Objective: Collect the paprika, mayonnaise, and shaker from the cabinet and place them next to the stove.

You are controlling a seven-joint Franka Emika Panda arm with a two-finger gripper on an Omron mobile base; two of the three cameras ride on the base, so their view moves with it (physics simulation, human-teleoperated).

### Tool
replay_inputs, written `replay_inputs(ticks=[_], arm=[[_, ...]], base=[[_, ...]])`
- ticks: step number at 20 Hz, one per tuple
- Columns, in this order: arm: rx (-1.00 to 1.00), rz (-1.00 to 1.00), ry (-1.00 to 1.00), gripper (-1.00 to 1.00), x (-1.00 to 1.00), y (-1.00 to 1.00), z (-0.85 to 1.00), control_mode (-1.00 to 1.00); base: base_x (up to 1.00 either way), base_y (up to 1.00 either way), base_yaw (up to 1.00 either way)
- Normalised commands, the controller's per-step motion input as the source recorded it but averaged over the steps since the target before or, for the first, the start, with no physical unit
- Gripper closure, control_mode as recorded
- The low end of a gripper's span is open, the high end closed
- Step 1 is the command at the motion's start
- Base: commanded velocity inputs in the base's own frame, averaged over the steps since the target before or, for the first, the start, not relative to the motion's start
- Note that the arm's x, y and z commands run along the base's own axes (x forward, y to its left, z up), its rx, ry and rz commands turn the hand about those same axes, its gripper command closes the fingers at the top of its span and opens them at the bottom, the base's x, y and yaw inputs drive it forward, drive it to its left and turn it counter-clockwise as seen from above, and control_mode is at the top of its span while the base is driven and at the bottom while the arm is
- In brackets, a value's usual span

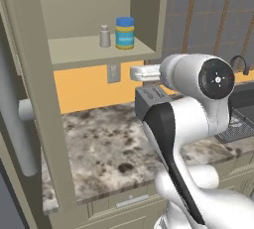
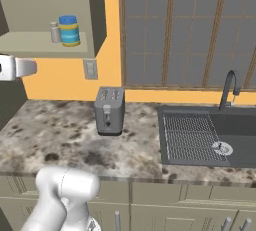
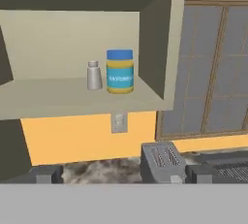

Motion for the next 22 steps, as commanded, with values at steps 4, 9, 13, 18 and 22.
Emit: replay_inputs(ticks=[4,9,13,18,22], arm=[[0.0,-0.07,-0.24,-1.0,0.12,0.01,0.81,-1.0],[0.0,-0.01,-0.04,-1.0,0.27,0.01,0.38,-1.0],[0.0,0.0,0.0,-1.0,0.12,0.0,0.03,-1.0],[0.0,0.0,0.06,-1.0,0.47,0.15,0.01,-1.0],[0.0,-0.01,0.07,-1.0,0.64,0.16,0.14,-1.0]], base=[[0.0,0.0,0.0],[0.0,0.0,0.0],[0.0,0.0,0.0],[0.0,0.0,0.0],[0.0,0.0,0.0]])
